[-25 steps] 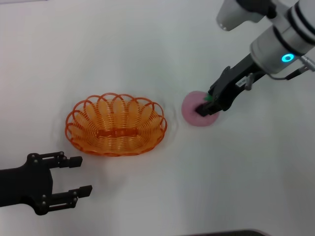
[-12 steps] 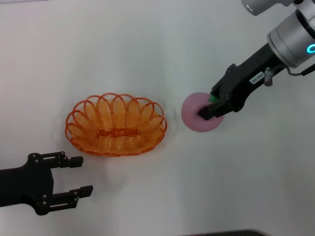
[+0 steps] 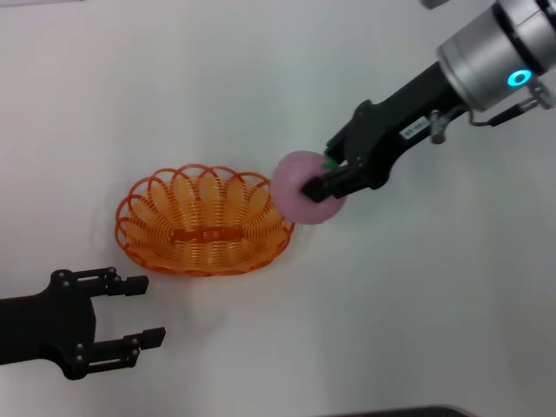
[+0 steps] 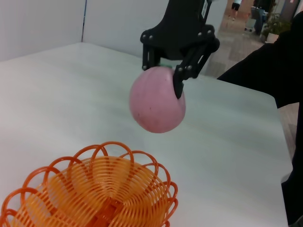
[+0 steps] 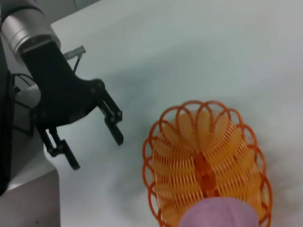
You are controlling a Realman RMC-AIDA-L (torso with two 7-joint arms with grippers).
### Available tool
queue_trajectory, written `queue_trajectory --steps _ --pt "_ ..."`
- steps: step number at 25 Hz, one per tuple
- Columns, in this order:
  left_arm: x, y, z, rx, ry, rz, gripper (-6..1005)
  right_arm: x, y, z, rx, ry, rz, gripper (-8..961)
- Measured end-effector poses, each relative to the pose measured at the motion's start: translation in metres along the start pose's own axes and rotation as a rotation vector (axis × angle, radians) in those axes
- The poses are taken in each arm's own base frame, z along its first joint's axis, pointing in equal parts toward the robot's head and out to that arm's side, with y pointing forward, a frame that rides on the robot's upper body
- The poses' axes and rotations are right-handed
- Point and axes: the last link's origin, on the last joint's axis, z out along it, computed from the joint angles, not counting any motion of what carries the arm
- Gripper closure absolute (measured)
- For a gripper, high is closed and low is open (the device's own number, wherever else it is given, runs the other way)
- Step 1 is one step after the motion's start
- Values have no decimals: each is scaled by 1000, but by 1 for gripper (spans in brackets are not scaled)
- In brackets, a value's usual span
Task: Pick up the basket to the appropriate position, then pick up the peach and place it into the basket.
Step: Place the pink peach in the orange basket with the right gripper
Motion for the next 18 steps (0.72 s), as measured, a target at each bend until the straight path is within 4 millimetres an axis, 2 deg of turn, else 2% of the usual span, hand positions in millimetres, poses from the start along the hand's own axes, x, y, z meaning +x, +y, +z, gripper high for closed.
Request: queue_trajectory --steps 8,15,18 --pt "1 0 0 -1 0 -1 324 -10 -3 26 19 -23 -26 673" --pt "1 -1 0 -1 0 0 325 -12 -8 36 37 -21 -18 674" --pt "1 -1 0 -1 0 0 325 -10 -9 39 42 -24 -8 634"
